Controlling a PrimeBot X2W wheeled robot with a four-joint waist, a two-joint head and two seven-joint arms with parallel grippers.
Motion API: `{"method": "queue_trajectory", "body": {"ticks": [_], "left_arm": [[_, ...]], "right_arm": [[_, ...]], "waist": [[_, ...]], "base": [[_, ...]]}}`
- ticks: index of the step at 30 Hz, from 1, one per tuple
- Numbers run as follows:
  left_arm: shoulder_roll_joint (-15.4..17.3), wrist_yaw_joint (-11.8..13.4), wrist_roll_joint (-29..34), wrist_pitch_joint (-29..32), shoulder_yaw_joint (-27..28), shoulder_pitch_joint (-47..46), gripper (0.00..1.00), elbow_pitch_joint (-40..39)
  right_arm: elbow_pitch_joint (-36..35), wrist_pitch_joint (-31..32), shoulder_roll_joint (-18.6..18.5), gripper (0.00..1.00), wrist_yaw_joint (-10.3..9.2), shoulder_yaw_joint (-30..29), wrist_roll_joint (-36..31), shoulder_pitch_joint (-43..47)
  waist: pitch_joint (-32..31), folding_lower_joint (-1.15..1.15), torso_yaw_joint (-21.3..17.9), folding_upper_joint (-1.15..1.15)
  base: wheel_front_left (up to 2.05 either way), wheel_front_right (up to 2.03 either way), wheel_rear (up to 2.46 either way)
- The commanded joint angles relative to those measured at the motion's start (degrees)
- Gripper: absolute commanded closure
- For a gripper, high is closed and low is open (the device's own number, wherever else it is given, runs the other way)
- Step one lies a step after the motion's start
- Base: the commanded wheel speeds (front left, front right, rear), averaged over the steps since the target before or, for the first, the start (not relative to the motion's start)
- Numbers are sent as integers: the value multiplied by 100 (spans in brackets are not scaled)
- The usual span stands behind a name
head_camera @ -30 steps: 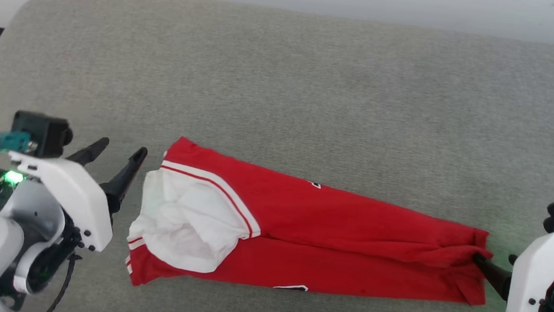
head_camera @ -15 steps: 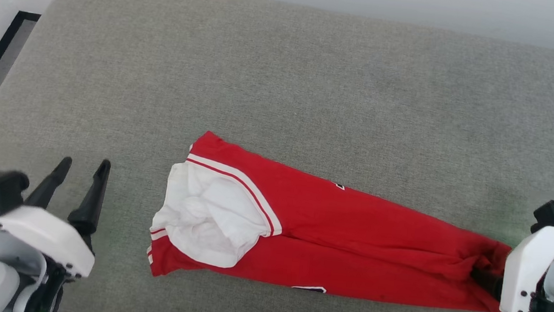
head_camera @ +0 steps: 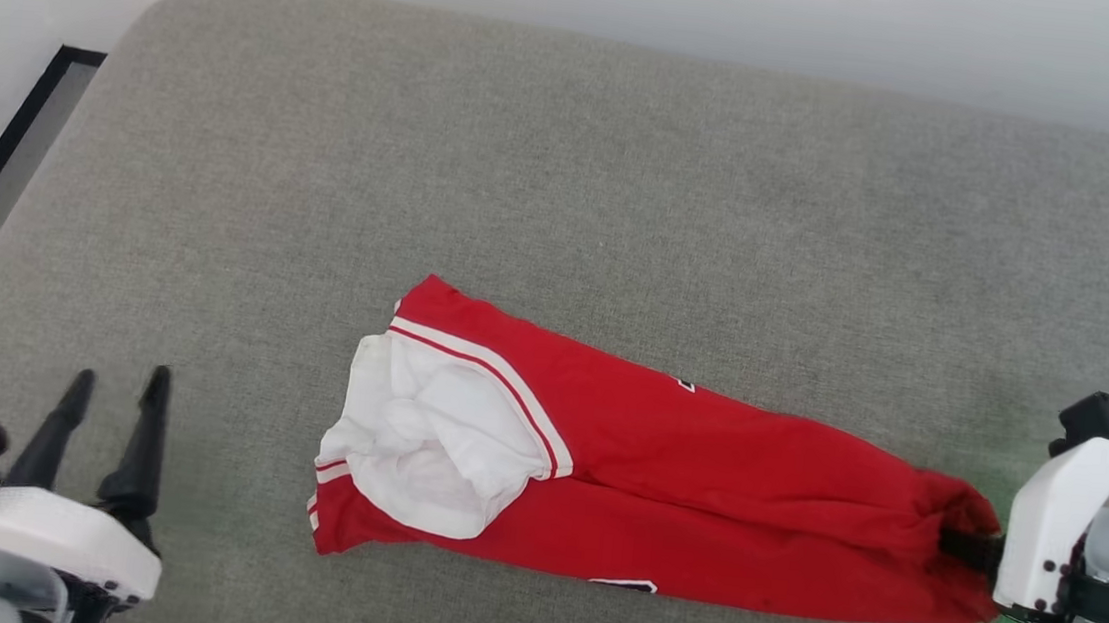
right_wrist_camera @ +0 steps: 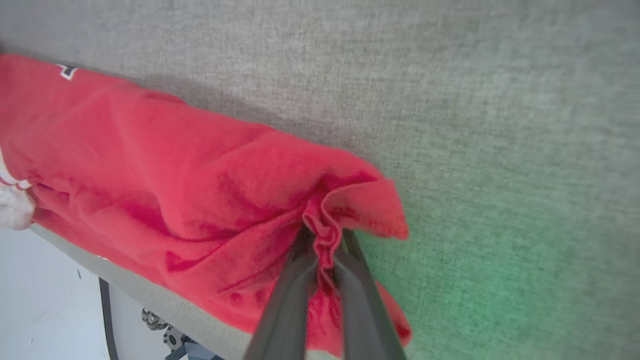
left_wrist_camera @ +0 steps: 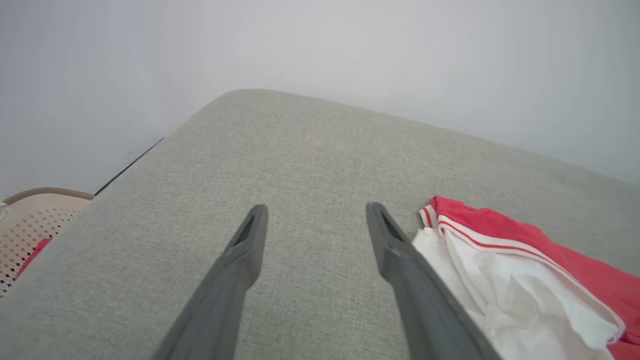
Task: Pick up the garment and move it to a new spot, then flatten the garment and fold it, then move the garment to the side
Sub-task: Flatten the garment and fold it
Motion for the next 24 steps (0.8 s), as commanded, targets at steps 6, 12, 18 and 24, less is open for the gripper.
{"method": "queue_trajectory", "body": {"ticks": [6, 12, 18, 24], "left_arm": [[-479, -319, 527, -35, 808, 515, 0, -131], [-974, -635, 928, -34, 1408, 814, 0, -240], [-1342, -837, 1228, -34, 1668, 905, 0, -280], [-1656, -993, 1498, -35, 1859, 942, 0, -214]], "right_arm": [[110, -77, -278, 100, 15, -408, 72, -40], [406, -139, -622, 100, 16, -930, -29, -158], [741, -181, -866, 100, 16, -1290, -201, -286], [914, -202, -912, 100, 16, -1392, -313, -466]], "waist": [[-202, 0, -159, 0], [-337, 0, -298, 0], [-429, 0, -416, 0], [-513, 0, -568, 0]], "base": [[0, 0, 0], [0, 0, 0], [0, 0, 0], [0, 0, 0]]}}
